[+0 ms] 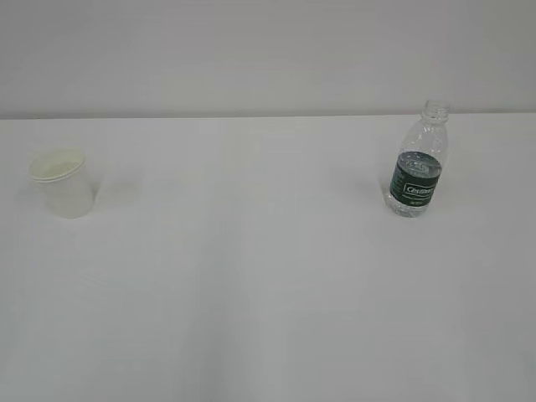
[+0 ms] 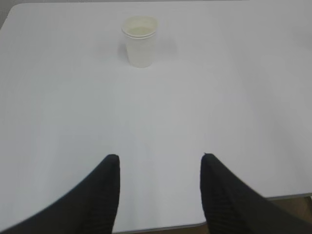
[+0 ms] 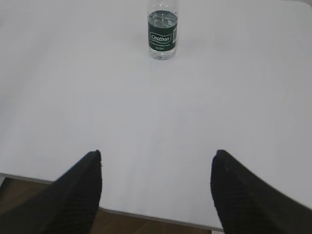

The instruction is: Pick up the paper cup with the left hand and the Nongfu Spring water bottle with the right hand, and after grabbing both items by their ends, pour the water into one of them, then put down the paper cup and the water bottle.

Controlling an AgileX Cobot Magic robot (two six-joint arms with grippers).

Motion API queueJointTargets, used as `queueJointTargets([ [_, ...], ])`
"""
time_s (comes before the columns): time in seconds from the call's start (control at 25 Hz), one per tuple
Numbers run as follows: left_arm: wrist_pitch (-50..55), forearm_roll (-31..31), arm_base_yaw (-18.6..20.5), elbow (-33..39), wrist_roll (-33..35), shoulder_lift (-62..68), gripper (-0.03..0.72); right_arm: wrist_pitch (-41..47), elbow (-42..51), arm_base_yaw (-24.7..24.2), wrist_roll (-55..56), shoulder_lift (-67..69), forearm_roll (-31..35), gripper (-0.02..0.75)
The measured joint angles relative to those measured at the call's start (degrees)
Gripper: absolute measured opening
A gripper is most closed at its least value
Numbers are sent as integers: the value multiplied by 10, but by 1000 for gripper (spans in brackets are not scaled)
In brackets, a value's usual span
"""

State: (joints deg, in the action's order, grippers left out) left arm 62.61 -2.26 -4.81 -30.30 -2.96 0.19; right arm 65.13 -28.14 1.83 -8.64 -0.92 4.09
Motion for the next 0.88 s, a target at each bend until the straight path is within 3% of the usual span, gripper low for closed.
queueJointTargets([
  [0.64,0,0,0,0,0,0,389,1,0,0,2,0,-2,520],
  [0.88,0,0,0,0,0,0,592,1,0,0,3,0,-1,527],
])
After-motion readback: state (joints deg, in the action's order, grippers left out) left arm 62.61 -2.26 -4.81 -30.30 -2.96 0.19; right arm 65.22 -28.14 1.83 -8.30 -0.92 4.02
